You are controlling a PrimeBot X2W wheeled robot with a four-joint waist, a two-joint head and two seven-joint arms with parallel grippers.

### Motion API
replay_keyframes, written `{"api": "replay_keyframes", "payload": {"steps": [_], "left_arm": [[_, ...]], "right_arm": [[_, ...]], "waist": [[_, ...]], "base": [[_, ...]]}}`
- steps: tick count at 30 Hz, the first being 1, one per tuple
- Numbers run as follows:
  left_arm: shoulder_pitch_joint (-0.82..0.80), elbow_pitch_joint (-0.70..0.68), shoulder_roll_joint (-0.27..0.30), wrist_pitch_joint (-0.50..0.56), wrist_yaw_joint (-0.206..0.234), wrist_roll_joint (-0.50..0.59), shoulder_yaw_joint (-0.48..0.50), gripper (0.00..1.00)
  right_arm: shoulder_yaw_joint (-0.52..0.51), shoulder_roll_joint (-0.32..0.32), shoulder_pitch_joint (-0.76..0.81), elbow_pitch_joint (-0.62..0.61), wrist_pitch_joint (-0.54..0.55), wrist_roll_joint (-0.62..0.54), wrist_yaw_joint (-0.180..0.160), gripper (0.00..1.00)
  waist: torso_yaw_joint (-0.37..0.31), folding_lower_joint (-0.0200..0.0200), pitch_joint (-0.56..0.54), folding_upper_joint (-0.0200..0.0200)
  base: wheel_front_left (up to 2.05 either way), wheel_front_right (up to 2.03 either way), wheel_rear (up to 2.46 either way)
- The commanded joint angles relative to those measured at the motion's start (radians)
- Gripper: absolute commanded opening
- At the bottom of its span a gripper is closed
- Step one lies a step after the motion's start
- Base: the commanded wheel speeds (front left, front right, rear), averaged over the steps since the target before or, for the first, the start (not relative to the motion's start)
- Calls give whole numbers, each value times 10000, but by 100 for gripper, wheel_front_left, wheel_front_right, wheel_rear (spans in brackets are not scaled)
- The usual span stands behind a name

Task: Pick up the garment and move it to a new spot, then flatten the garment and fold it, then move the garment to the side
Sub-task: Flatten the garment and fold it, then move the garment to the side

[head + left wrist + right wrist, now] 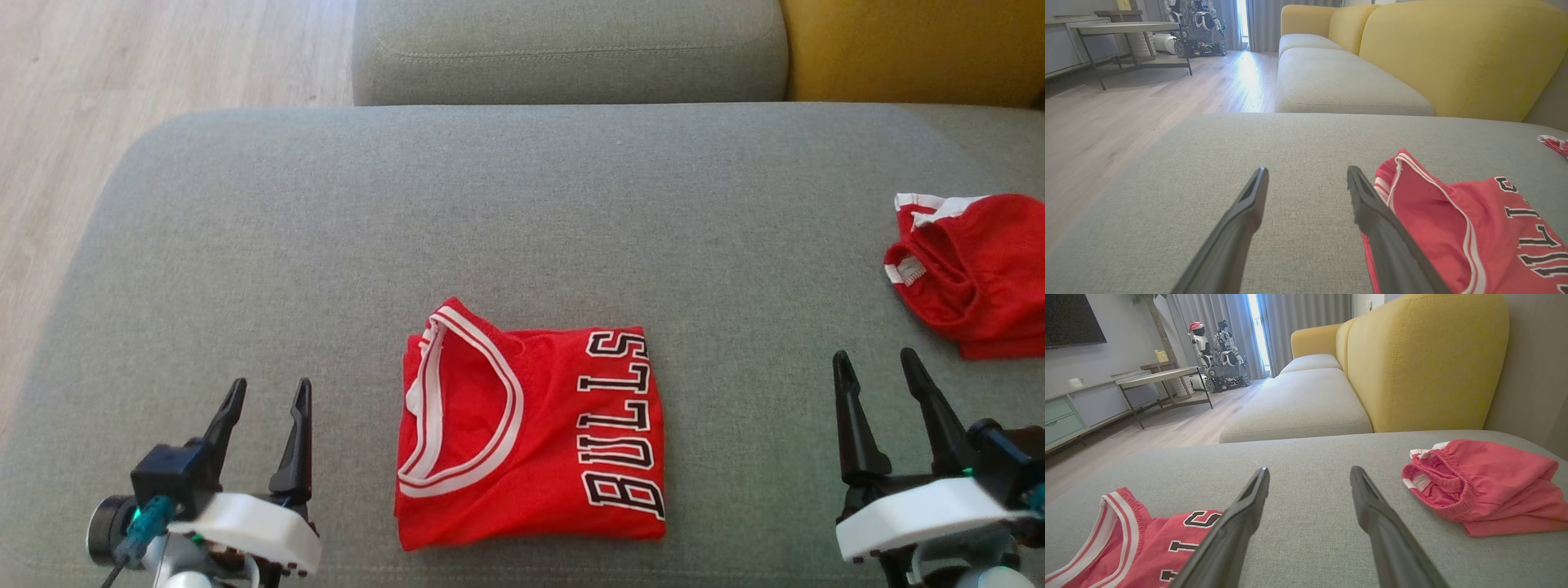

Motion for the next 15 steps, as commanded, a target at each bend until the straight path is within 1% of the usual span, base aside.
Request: {"api": "replay_keyframes", "payload": {"steps": [1, 15], "left_arm": [[-395, -372, 191, -30, -14, -93, 360, 100], [-468, -342, 292, 24, 51, -216, 318, 100]], "right_arm": [[277, -140, -201, -416, -5, -60, 35, 100], [313, -115, -322, -427, -106, -131, 35, 100]], "waist": [[0, 0, 8, -1], [-71, 0, 152, -1]], "base": [[0, 0, 0], [0, 0, 0]]}}
